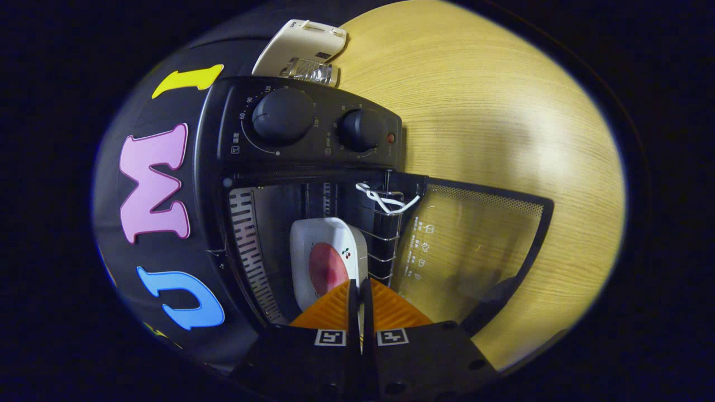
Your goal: Open the toaster oven, put the food inside, and close the toaster oven door.
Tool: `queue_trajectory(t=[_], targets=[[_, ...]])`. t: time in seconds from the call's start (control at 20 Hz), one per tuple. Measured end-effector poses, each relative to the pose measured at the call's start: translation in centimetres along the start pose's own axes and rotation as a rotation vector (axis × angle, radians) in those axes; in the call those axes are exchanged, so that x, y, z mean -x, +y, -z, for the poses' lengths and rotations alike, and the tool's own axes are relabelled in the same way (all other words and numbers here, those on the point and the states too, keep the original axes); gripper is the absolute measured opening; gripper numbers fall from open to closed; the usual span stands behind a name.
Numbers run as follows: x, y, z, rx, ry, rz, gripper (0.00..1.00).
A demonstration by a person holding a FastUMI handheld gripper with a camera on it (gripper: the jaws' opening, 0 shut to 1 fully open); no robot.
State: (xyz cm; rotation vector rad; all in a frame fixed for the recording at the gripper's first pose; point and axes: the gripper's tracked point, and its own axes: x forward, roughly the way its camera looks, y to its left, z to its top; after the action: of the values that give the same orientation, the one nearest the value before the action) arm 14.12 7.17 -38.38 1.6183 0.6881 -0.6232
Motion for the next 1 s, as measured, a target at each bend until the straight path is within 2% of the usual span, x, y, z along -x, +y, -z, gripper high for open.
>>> queue_trajectory(t=[0.3,0.6,0.7,0.9,1.0], targets=[[-1.8,0.4,1.4,-0.100,-0.095,0.064,0.06],[-1.1,1.1,1.8,-0.066,-0.089,0.063,0.11],[-0.5,1.9,1.3,-0.064,-0.102,0.046,0.30],[2.6,1.5,4.0,0.021,0.009,0.045,0.30],[6.0,1.1,6.1,0.180,0.091,0.013,0.30]])
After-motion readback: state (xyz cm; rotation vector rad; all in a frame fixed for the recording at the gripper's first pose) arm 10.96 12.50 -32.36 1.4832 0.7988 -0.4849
